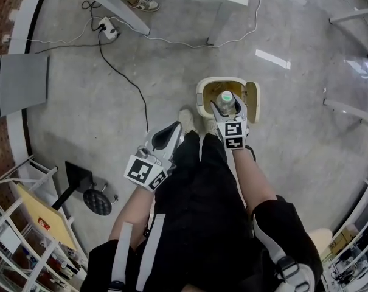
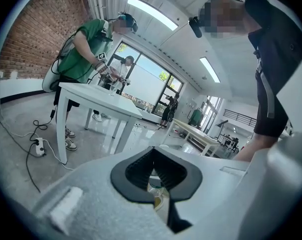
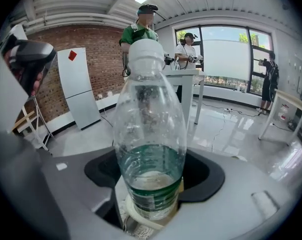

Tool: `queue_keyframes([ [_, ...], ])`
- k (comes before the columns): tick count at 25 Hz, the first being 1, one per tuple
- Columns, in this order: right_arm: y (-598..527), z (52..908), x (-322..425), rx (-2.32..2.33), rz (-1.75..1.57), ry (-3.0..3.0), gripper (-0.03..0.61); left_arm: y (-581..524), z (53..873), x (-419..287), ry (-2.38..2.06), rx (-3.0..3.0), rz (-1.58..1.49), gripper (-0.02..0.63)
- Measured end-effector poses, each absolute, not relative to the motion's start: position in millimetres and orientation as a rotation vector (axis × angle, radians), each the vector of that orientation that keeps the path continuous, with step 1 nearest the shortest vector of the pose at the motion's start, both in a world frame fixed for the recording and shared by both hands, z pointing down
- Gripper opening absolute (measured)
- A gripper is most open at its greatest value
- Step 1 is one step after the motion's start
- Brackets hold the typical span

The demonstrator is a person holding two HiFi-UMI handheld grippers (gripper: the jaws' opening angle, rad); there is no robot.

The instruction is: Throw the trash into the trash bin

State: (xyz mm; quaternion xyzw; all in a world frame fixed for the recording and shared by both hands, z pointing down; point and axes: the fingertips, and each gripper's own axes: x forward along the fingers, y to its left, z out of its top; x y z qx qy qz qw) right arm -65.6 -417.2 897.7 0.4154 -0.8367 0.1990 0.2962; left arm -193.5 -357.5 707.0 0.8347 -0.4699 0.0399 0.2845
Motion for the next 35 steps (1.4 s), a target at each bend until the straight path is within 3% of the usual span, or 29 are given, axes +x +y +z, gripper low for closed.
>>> queue_keyframes([
  [6,-427,915,-55,1.122,0.504,-2.214,0.327,-346,712,-190,-1.230,2.225,0.150,0.005],
  [7,-428,919,-54,1.125,0.515,-2.206,0.335,-346,712,-189,-1.229,2.225,0.154,0.005],
  [8,-430,923,-52,1.130,0.532,-2.197,0.394,-346,712,-189,-1.230,2.224,0.156,0.005],
  [9,-430,926,-51,1.136,0.548,-2.189,0.414,-346,712,-189,-1.231,2.224,0.156,0.005],
  [11,-429,924,-48,1.154,0.567,-2.182,0.409,-345,711,-187,-1.231,2.223,0.151,0.005],
  [18,-410,876,-46,1.212,0.585,-2.226,0.288,-354,693,-183,-1.232,2.245,0.082,0.005],
  [26,-410,765,-39,1.323,0.551,-2.362,0.158,-387,632,-203,-1.304,2.317,-0.044,0.005],
  [35,-466,642,-32,1.475,0.294,-2.549,0.095,-443,568,-236,-1.443,2.434,-0.235,0.003],
])
